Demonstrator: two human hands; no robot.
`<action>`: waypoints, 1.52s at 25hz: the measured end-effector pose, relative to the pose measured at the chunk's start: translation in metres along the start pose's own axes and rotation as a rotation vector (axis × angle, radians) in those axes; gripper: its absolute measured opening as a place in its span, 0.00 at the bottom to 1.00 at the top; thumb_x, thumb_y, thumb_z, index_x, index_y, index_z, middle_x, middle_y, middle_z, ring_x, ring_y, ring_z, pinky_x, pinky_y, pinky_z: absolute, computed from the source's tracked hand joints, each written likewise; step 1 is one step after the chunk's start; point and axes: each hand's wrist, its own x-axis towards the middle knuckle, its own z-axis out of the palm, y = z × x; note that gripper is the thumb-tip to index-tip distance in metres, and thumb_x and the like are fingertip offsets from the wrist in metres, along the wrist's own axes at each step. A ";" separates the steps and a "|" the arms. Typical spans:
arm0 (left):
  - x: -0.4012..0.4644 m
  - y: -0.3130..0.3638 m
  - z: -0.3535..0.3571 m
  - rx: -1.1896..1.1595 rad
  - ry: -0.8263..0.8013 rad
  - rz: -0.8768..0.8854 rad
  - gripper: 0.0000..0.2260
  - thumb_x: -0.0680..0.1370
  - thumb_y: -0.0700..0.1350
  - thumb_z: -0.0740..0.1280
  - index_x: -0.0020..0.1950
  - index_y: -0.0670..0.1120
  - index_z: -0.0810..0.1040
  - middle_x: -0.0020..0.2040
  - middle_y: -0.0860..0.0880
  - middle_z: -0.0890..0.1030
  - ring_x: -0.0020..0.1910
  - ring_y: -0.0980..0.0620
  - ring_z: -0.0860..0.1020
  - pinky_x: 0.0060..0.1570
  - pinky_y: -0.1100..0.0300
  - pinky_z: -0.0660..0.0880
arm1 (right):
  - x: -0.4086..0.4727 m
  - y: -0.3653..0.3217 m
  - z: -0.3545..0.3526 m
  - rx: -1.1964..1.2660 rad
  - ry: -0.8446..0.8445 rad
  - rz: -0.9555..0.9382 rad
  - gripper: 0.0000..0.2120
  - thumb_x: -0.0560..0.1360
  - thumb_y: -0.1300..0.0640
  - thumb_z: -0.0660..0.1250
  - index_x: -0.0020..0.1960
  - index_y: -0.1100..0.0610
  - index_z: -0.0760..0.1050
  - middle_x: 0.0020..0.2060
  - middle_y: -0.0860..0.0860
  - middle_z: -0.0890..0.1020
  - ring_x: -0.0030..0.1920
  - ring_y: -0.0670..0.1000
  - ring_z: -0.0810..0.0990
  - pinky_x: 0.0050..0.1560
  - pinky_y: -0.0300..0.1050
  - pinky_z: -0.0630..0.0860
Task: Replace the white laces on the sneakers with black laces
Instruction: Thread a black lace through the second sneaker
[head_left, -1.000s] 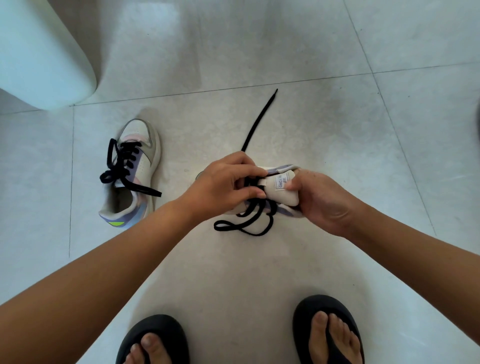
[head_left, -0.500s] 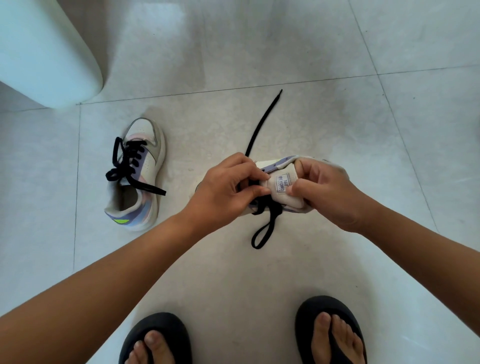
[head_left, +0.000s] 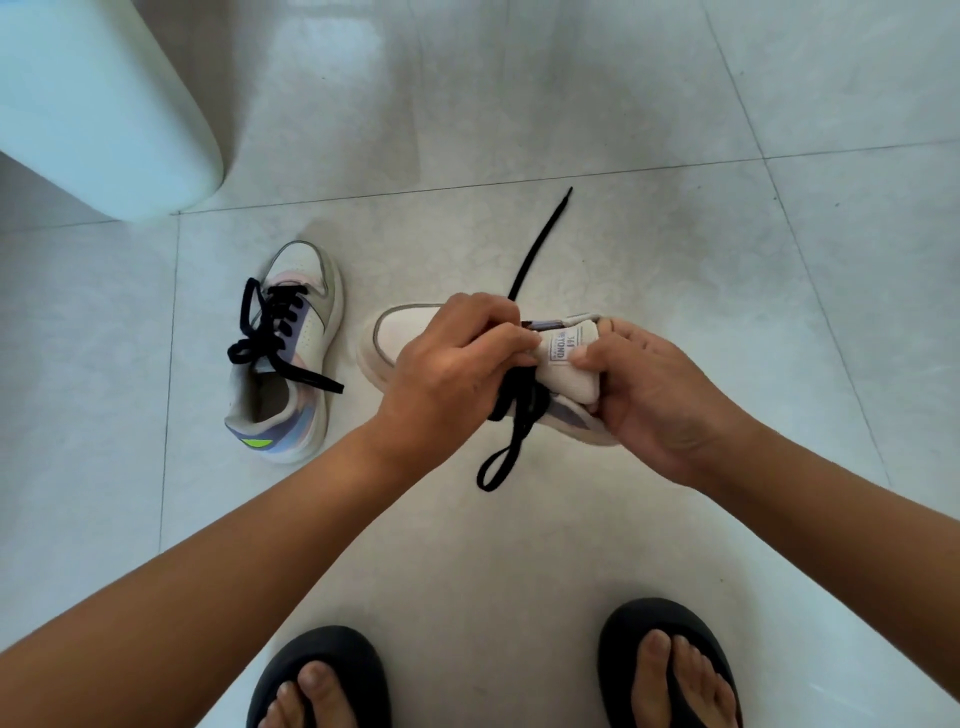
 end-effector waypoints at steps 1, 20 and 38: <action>0.001 0.001 -0.003 -0.014 0.032 0.008 0.06 0.76 0.37 0.67 0.44 0.36 0.83 0.41 0.42 0.79 0.40 0.47 0.76 0.40 0.57 0.74 | -0.002 0.000 0.002 -0.032 0.018 -0.071 0.15 0.68 0.65 0.64 0.54 0.70 0.71 0.43 0.59 0.78 0.42 0.53 0.78 0.40 0.47 0.81; -0.056 -0.011 0.039 -0.396 -0.597 -0.646 0.27 0.75 0.43 0.71 0.72 0.41 0.67 0.71 0.51 0.65 0.72 0.58 0.62 0.68 0.74 0.55 | 0.025 0.080 0.024 0.480 0.463 0.186 0.11 0.79 0.65 0.60 0.60 0.62 0.72 0.48 0.57 0.81 0.41 0.48 0.80 0.47 0.40 0.77; -0.034 -0.013 0.039 -0.401 -0.561 -1.071 0.06 0.79 0.44 0.64 0.43 0.47 0.70 0.39 0.48 0.79 0.34 0.52 0.78 0.39 0.56 0.75 | 0.036 0.079 0.005 0.569 0.432 0.340 0.06 0.79 0.61 0.61 0.54 0.60 0.73 0.39 0.57 0.82 0.37 0.51 0.81 0.32 0.39 0.79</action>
